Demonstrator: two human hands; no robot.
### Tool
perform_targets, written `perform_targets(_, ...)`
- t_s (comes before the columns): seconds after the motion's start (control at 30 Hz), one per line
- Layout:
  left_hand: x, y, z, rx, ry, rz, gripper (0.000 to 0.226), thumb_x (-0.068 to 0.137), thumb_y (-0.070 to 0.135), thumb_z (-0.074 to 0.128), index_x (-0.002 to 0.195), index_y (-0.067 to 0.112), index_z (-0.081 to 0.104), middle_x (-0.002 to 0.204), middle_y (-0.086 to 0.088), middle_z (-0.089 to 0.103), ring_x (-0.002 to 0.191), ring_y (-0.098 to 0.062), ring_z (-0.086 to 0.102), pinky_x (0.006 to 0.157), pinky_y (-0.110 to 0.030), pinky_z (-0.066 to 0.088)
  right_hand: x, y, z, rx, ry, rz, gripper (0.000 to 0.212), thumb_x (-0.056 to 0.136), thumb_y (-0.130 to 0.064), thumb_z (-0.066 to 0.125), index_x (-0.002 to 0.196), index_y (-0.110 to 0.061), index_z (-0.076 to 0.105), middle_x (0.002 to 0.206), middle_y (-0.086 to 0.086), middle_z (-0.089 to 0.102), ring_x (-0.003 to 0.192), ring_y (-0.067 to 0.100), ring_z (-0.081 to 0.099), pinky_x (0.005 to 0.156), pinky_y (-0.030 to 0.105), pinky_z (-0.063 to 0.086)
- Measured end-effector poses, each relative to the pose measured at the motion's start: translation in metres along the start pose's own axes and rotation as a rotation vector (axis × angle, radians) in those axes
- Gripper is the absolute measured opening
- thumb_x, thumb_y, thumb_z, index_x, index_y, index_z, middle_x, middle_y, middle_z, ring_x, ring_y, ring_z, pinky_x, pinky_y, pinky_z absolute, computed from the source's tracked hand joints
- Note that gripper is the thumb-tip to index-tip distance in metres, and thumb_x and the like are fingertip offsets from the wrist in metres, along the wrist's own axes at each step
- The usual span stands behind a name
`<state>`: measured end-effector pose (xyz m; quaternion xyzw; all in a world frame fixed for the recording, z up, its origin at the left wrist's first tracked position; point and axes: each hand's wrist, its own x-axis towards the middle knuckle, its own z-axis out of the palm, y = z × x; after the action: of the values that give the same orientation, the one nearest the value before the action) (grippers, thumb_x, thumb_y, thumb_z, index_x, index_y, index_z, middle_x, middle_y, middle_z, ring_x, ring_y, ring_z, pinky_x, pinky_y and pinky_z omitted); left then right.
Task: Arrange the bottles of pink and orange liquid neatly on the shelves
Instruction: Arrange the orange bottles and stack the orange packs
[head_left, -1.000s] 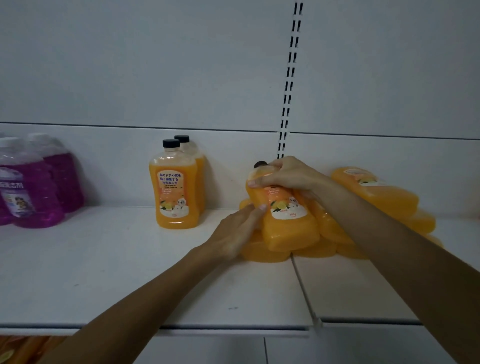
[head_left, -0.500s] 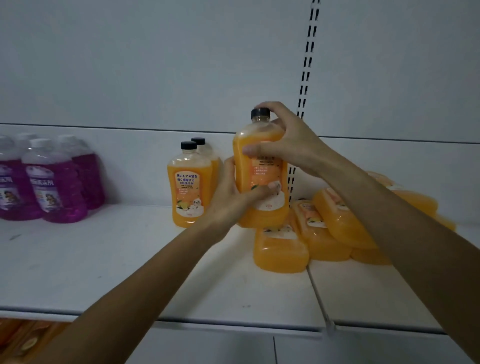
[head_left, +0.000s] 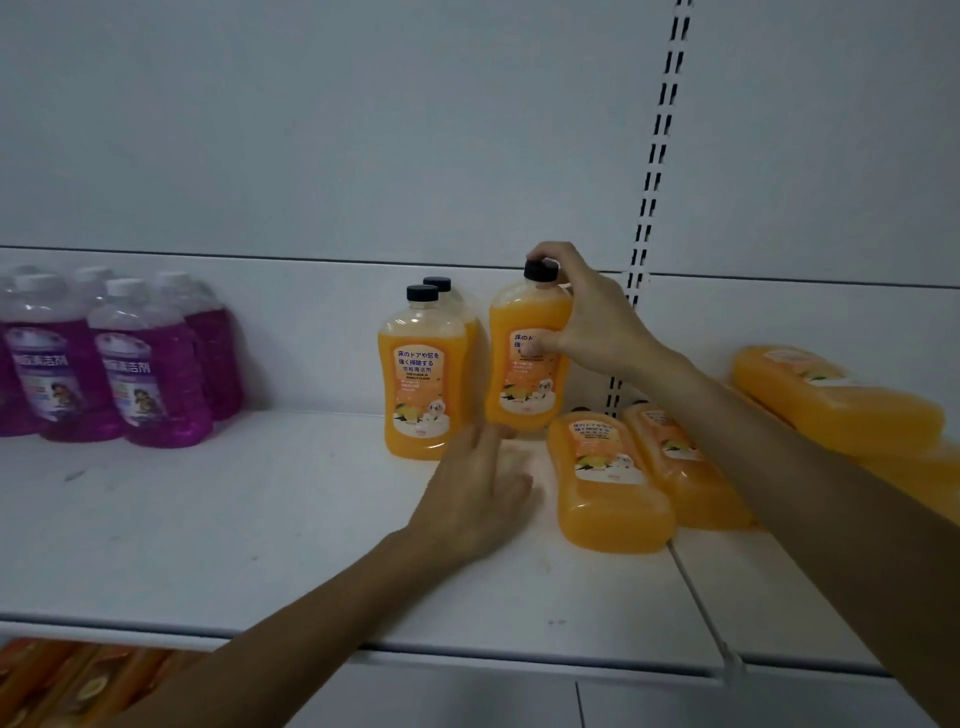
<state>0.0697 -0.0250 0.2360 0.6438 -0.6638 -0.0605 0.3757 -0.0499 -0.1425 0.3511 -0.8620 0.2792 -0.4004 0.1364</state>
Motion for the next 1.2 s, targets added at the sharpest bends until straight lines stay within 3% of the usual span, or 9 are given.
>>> perform_targets(0.2, 0.004, -0.003, 0.006, 0.411, -0.311, 0.034, 0.047, 0.093, 0.046, 0.042, 0.129, 0.016, 0.046, 0.133, -0.006, 0.047, 0.123, -0.024, 0.039, 0.104, -0.038, 0.034, 0.003, 0.026, 0.033, -0.101, 0.040, 0.062, 0.077, 0.071, -0.013, 0.080, 0.135, -0.026, 0.039, 0.120, 0.005, 0.037, 0.107, 0.016, 0.042, 0.071, 0.008, 0.035)
perform_targets(0.37, 0.003, -0.004, 0.008, 0.421, -0.306, 0.056, 0.046, 0.095, 0.046, 0.038, 0.128, 0.015, 0.047, 0.132, -0.006, 0.048, 0.121, -0.023, 0.040, 0.103, -0.038, 0.033, 0.013, 0.036, 0.038, -0.203, 0.058, 0.027, 0.078, 0.070, -0.020, 0.081, 0.136, -0.022, 0.040, 0.127, 0.006, 0.048, 0.117, 0.024, 0.040, 0.092, 0.032, 0.040)
perform_targets(0.57, 0.003, -0.004, 0.008, 0.379, -0.290, 0.045, 0.044, 0.097, 0.044, 0.032, 0.123, 0.014, 0.052, 0.128, -0.006, 0.051, 0.117, -0.022, 0.043, 0.100, -0.038, 0.036, 0.015, 0.034, 0.037, -0.168, 0.021, 0.075, 0.084, 0.069, -0.021, 0.082, 0.140, -0.021, 0.036, 0.130, 0.008, 0.046, 0.120, 0.025, 0.042, 0.099, 0.035, 0.039)
perform_targets(0.73, -0.004, 0.004, 0.002, 0.163, -0.126, 0.188, 0.039, 0.096, 0.039, 0.039, 0.118, 0.014, 0.059, 0.121, -0.001, 0.059, 0.108, -0.016, 0.052, 0.090, -0.034, 0.044, -0.003, 0.026, 0.024, -0.242, -0.043, 0.212, 0.090, 0.085, -0.031, 0.068, 0.149, -0.008, 0.010, 0.141, 0.018, 0.034, 0.129, 0.029, 0.037, 0.098, 0.030, 0.035)
perform_targets(0.83, -0.007, 0.022, 0.009, 0.044, -0.112, 0.037, 0.045, 0.095, 0.047, 0.036, 0.118, 0.017, 0.061, 0.120, 0.000, 0.062, 0.106, -0.015, 0.055, 0.092, -0.036, 0.046, -0.022, 0.025, 0.004, -0.520, -0.236, 0.327, 0.074, 0.090, -0.054, 0.051, 0.141, -0.005, 0.029, 0.129, 0.018, 0.051, 0.116, 0.032, 0.050, 0.083, 0.035, 0.040)
perform_targets(0.93, -0.005, 0.051, 0.028, -0.092, -0.152, -0.271, 0.065, 0.085, 0.068, 0.036, 0.117, 0.017, 0.061, 0.119, -0.004, 0.062, 0.107, -0.022, 0.056, 0.097, -0.044, 0.043, -0.047, 0.029, -0.006, -0.891, -0.541, 0.409, 0.079, 0.087, -0.073, 0.028, 0.128, -0.010, 0.051, 0.132, 0.017, 0.051, 0.126, 0.033, 0.041, 0.103, 0.046, 0.031)
perform_targets(1.0, -0.007, 0.062, 0.036, -0.049, -0.143, -0.314, 0.079, 0.074, 0.081, 0.038, 0.120, 0.020, 0.057, 0.122, -0.004, 0.060, 0.111, -0.024, 0.054, 0.099, -0.045, 0.041, -0.058, 0.036, -0.002, -0.934, -0.647, 0.456, 0.084, 0.087, -0.074, 0.015, 0.132, -0.012, 0.051, 0.141, 0.018, 0.044, 0.133, 0.035, 0.031, 0.112, 0.052, 0.016)
perform_targets(1.1, -0.010, 0.061, 0.032, -0.236, -0.136, -0.361, 0.080, 0.070, 0.079, 0.045, 0.128, 0.025, 0.053, 0.127, 0.001, 0.058, 0.114, -0.020, 0.054, 0.099, -0.039, 0.044, -0.056, 0.037, 0.002, -0.894, -0.645, 0.433, 0.082, 0.088, -0.072, 0.016, 0.128, -0.012, 0.056, 0.139, 0.019, 0.047, 0.132, 0.035, 0.033, 0.112, 0.052, 0.016)
perform_targets(1.2, -0.015, 0.054, 0.025, -0.422, -0.156, -0.381, 0.068, 0.078, 0.063, 0.056, 0.134, 0.023, 0.050, 0.128, 0.004, 0.057, 0.111, -0.015, 0.055, 0.089, -0.027, 0.044, -0.058, 0.035, 0.003, -0.770, -0.515, 0.370, 0.071, 0.088, -0.070, 0.031, 0.106, -0.010, 0.065, 0.124, 0.018, 0.056, 0.120, 0.034, 0.043, 0.099, 0.043, 0.033)
